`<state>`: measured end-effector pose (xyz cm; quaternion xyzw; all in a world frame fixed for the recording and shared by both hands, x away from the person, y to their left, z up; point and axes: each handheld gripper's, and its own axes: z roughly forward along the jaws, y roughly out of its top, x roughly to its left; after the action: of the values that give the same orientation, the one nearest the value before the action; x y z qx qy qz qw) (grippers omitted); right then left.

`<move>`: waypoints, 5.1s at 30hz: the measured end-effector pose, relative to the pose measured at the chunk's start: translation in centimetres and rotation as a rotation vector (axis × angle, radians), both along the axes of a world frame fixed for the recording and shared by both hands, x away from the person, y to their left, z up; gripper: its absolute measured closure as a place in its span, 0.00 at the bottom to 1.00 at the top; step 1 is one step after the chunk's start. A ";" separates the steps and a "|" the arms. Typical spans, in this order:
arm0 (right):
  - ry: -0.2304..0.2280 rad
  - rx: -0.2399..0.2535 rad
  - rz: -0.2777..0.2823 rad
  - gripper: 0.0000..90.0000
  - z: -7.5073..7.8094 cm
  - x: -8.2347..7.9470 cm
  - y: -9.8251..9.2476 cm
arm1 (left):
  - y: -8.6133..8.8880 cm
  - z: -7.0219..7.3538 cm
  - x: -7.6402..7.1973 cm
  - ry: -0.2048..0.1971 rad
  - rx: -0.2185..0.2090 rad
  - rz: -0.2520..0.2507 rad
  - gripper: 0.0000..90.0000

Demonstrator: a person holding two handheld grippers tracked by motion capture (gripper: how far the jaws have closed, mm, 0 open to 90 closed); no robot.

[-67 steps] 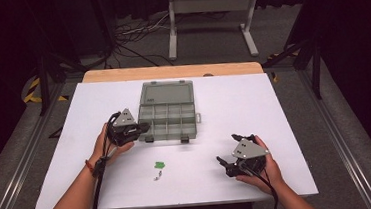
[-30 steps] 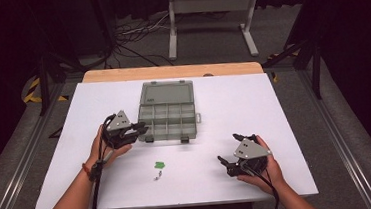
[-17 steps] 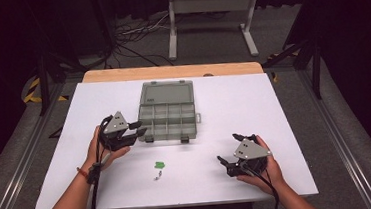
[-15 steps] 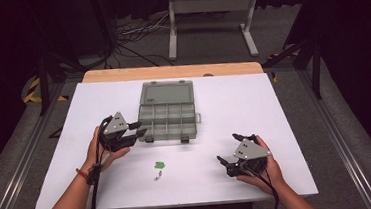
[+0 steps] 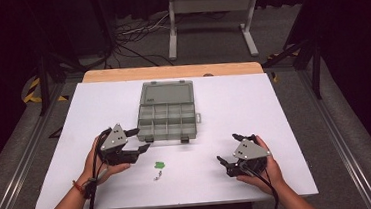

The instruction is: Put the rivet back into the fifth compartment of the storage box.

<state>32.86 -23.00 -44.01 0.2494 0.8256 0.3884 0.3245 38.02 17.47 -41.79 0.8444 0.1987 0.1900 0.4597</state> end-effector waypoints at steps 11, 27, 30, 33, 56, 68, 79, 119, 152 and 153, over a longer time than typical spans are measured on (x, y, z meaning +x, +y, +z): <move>0.002 -0.001 -0.005 0.16 0.0 0.0 -0.1 | -1.0 -1.2 -2.4 0.044 0.033 -0.052 0.07; 0.002 -0.005 -0.003 0.16 0.0 0.0 -0.1 | -1.9 -3.6 -4.9 0.160 0.091 -0.143 0.13; 0.002 -0.007 0.000 0.16 0.0 -0.1 -0.1 | -2.2 -4.1 -5.0 0.178 0.117 -0.141 0.17; 0.003 -0.004 -0.001 0.16 0.0 0.0 -0.1 | -2.4 -4.3 -4.9 0.179 0.136 -0.151 0.24; 0.015 -0.012 0.011 0.16 -0.2 0.0 -0.1 | -3.1 -4.4 -4.7 0.219 0.201 -0.245 0.86; 0.003 -0.040 0.017 0.16 -0.2 0.0 0.0 | -3.1 -4.3 -4.6 0.201 0.214 -0.246 0.91; -0.014 -0.045 0.010 0.16 -0.1 -0.2 -0.1 | -2.1 -3.6 -4.4 0.170 0.167 -0.233 0.91; 0.001 -0.011 0.005 0.16 0.0 -0.1 0.0 | 1.0 -0.3 -1.8 0.071 0.098 -0.096 0.91; 0.011 -0.016 0.001 0.17 -0.2 0.1 0.1 | 1.3 1.7 4.6 0.069 0.010 0.000 0.91; 0.011 -0.016 0.001 0.17 -0.2 0.1 0.1 | 1.3 1.7 4.6 0.069 0.010 0.000 0.91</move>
<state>32.92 -22.89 -44.18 0.2486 0.8307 0.3805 0.3216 42.59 18.77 -40.10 0.8527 0.2134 0.1620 0.4484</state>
